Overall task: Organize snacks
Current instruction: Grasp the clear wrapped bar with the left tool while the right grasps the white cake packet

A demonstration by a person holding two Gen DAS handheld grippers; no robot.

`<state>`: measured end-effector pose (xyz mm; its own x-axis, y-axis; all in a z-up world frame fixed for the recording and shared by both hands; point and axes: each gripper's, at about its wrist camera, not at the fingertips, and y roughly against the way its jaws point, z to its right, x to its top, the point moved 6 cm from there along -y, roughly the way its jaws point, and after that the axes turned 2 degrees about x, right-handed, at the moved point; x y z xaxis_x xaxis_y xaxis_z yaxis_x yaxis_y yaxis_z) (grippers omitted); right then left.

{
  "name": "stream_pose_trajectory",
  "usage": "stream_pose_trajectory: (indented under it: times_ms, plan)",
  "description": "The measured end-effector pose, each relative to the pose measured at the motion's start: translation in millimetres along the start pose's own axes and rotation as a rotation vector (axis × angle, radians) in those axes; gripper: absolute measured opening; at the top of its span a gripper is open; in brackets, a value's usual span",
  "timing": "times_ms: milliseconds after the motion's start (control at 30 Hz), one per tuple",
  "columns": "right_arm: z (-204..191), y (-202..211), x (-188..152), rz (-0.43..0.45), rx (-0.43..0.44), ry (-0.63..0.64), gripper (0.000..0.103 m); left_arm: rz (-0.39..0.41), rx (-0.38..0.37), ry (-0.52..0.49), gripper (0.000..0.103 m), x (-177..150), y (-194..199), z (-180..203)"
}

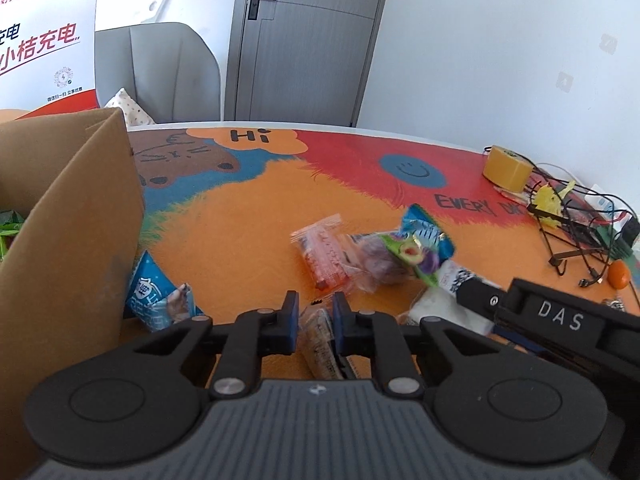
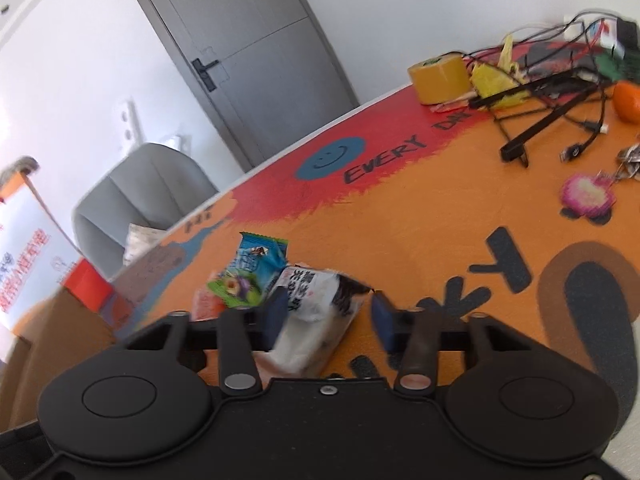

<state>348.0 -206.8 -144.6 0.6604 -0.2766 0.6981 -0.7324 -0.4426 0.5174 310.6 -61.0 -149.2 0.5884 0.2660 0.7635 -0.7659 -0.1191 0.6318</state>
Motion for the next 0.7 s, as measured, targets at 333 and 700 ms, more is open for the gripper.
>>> stream_pose_trajectory:
  times_ms: [333,700]
  plan:
    - [9.8,29.8,0.6,0.080,0.034,-0.027,0.001,0.034,-0.041,0.010,0.015,-1.5,23.1,1.7]
    - [8.1,47.0,-0.6,0.081,0.039,-0.030,0.003,0.069,-0.052,0.037,0.015,-0.6,47.4,-3.1]
